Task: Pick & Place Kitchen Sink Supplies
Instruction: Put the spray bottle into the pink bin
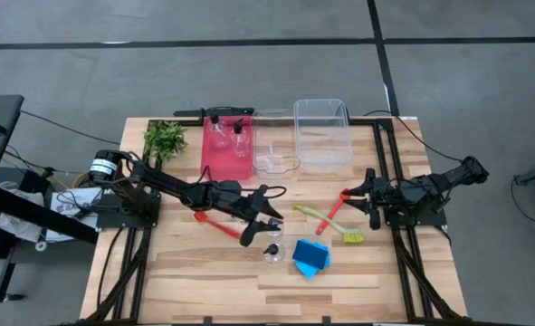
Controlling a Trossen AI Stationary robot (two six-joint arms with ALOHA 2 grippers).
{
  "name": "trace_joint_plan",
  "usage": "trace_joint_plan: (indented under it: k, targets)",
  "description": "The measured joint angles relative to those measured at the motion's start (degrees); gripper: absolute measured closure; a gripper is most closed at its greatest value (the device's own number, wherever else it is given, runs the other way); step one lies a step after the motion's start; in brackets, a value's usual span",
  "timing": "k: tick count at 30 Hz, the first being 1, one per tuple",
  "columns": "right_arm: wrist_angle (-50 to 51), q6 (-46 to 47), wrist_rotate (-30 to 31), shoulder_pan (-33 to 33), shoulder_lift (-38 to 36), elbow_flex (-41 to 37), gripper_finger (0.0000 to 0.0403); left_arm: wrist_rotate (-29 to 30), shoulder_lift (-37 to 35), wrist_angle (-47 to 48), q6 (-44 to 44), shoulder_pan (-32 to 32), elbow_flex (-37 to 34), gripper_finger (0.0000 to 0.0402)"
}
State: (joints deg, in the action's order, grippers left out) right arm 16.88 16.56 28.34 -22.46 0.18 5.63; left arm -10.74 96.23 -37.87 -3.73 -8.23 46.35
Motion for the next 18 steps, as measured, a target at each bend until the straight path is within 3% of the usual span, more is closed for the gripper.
trace_joint_plan:
  k: [5, 14, 18]
  targets:
    - [0.0, 0.0, 0.0, 0.0, 0.0, 0.0, 0.0284, 0.0, 0.0, -0.2, 0.1, 0.0, 0.0, 0.0279]
    - [0.0, 0.0, 0.0, 0.0, 0.0, 0.0, 0.0284, 0.8, -1.0, -0.8, 4.3, 0.1, 0.0, 0.0262]
    - [0.0, 0.0, 0.0, 0.0, 0.0, 0.0, 0.0284, 1.6, -3.5, -1.1, 5.0, 1.2, 0.0, 0.0279]
